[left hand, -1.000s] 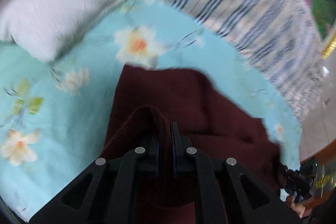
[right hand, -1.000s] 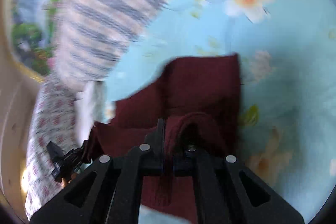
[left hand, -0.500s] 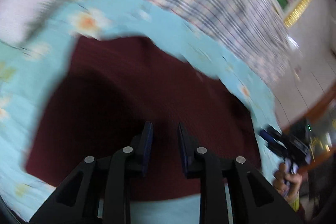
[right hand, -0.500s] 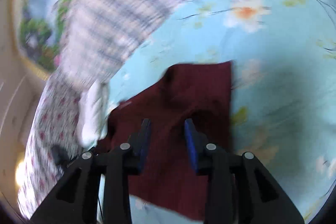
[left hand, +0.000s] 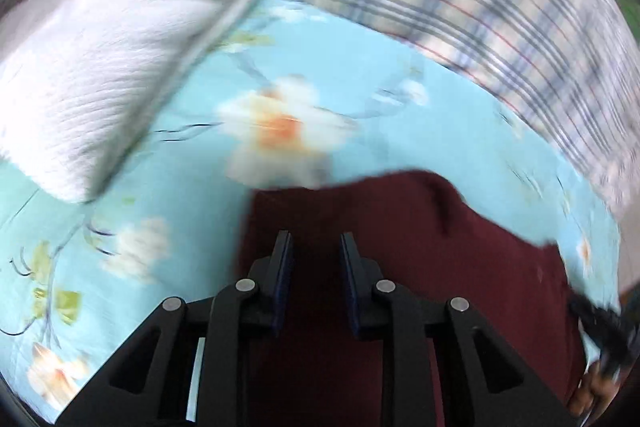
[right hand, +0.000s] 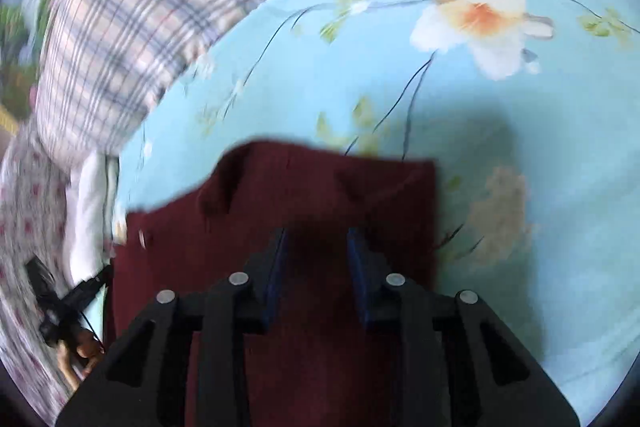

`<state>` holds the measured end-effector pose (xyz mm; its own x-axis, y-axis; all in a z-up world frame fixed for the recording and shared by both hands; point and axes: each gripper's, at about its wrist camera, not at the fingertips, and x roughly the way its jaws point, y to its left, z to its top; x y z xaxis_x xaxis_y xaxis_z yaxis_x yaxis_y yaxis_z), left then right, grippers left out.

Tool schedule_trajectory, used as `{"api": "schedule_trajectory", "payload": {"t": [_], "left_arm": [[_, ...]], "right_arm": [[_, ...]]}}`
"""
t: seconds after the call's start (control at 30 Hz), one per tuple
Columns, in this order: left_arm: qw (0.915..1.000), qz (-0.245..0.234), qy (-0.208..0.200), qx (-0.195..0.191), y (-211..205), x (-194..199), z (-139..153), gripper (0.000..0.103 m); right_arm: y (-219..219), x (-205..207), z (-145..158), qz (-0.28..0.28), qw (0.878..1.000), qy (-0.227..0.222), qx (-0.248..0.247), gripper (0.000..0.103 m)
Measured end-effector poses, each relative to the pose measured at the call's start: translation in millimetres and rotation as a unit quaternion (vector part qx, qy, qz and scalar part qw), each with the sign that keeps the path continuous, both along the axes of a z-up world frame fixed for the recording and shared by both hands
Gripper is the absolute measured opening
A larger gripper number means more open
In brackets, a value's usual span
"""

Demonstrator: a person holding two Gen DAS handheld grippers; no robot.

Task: Fold large clothes
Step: 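Grasp the hem with both grippers and lift it toward the hood, then lay the hem over the hood with both grippers and release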

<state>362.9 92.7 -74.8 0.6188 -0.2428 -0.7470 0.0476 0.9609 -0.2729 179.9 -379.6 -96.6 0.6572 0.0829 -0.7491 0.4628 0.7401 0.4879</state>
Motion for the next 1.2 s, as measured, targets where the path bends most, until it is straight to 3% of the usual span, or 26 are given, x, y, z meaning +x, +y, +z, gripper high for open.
{"api": "schedule_trajectory", "payload": {"t": [0.03, 0.1, 0.4, 0.53, 0.6, 0.67, 0.9, 1.1, 1.2], "left_arm": [[0.9999, 0.004, 0.001, -0.013, 8, -2, 0, 0.024], [0.9996, 0.001, -0.001, -0.030, 17, -20, 0, 0.034], [0.9980, -0.005, 0.004, -0.063, 25, -144, 5, 0.060], [0.9985, -0.005, 0.017, -0.052, 26, -190, 7, 0.068], [0.9988, 0.002, 0.027, -0.041, 27, -208, 4, 0.081], [0.9982, 0.010, 0.042, -0.043, 29, -223, -4, 0.081], [0.9973, 0.018, 0.065, -0.029, 25, -232, -16, 0.081], [0.9925, 0.026, 0.085, -0.084, 30, -215, -27, 0.082], [0.9913, 0.040, 0.075, -0.100, 31, -204, -32, 0.085]], "right_arm": [[1, 0, 6, -0.009, 1.000, -0.002, -0.006, 0.032], [5, -8, 18, -0.016, 1.000, -0.013, -0.013, 0.032], [67, -49, 41, 0.038, 0.998, -0.043, 0.024, 0.032], [92, -75, 36, 0.053, 0.997, -0.041, 0.044, 0.032], [103, -84, 34, 0.057, 0.996, -0.041, 0.050, 0.032], [110, -92, 32, 0.060, 0.996, -0.039, 0.053, 0.032], [126, -106, 23, 0.065, 0.995, -0.026, 0.065, 0.032], [131, -112, 23, 0.068, 0.995, -0.022, 0.063, 0.032], [133, -108, 23, 0.068, 0.995, -0.023, 0.063, 0.032]]}}
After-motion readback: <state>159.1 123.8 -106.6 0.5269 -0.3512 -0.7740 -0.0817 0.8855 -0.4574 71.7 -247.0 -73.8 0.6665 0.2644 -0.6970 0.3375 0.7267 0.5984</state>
